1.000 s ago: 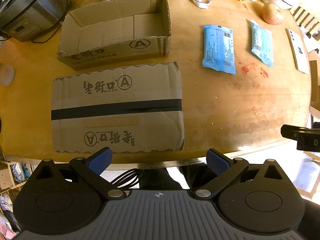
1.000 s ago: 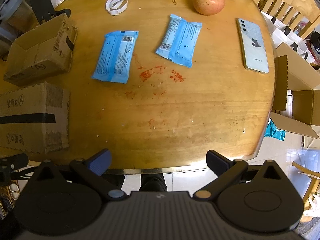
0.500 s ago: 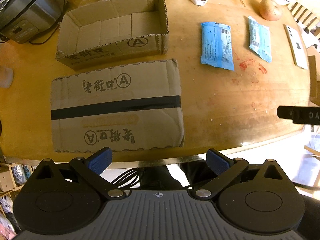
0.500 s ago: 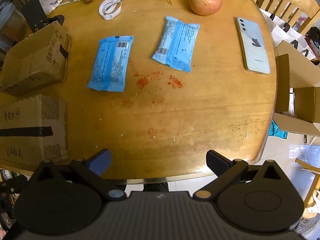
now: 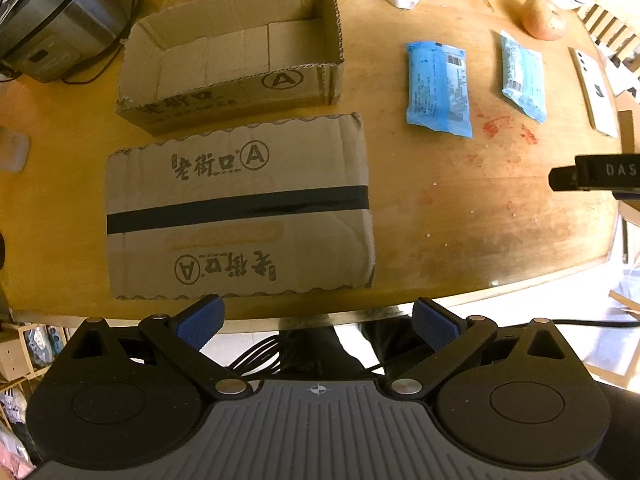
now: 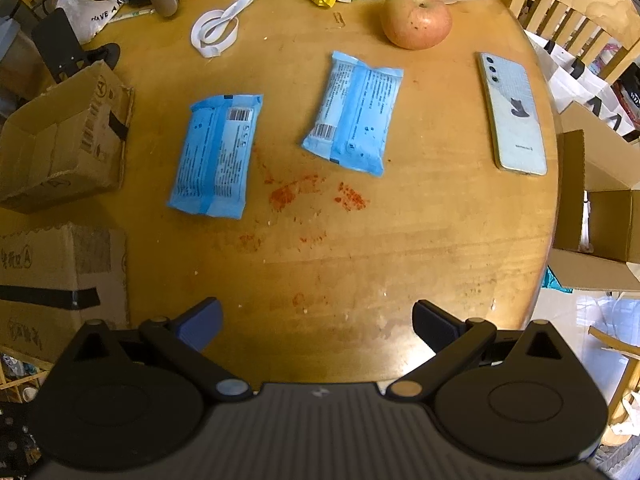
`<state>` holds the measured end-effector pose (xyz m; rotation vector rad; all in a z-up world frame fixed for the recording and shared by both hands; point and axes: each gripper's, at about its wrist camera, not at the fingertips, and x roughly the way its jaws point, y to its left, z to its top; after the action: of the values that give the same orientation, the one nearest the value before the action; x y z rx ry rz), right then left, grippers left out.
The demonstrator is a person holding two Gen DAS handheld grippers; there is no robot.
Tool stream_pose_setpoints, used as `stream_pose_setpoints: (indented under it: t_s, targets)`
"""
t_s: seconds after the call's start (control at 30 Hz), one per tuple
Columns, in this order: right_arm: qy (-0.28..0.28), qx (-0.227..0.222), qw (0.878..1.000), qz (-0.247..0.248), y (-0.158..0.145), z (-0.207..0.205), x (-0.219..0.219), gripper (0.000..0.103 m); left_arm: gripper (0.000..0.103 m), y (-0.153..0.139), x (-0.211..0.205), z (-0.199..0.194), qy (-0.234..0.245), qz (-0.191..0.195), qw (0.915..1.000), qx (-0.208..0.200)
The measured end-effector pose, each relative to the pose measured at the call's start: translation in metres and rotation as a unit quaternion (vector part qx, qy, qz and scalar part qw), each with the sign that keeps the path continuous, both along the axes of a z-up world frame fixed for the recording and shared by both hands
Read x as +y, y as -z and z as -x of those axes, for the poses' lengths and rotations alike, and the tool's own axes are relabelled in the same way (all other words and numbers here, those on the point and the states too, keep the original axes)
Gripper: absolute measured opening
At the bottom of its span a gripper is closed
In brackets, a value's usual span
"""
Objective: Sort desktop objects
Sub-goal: 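Move the right tool forward over the table toward the blue packets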
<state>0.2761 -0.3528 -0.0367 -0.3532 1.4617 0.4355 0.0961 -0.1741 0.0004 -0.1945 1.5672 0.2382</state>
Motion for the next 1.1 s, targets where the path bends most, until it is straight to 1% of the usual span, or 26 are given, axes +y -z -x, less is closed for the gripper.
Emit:
stream_pose_setpoints:
  t_s: [0.3, 0.6, 1.1]
  targets:
    - [-0.010, -0.008, 1.000, -0.008, 0.004, -0.014, 0.011, 0.103, 0.103, 0.001, 0.002, 0.004, -0.006, 0.001, 1.0000, 0.006]
    - [-0.010, -0.020, 1.000, -0.012, 0.004, -0.037, 0.021, 0.103, 0.103, 0.002, 0.003, 0.004, -0.010, 0.002, 0.9999, 0.008]
    - [-0.005, -0.028, 0.999, -0.017, 0.003, -0.073, 0.041, 0.103, 0.103, 0.003, 0.004, 0.001, -0.013, 0.002, 0.9998, 0.012]
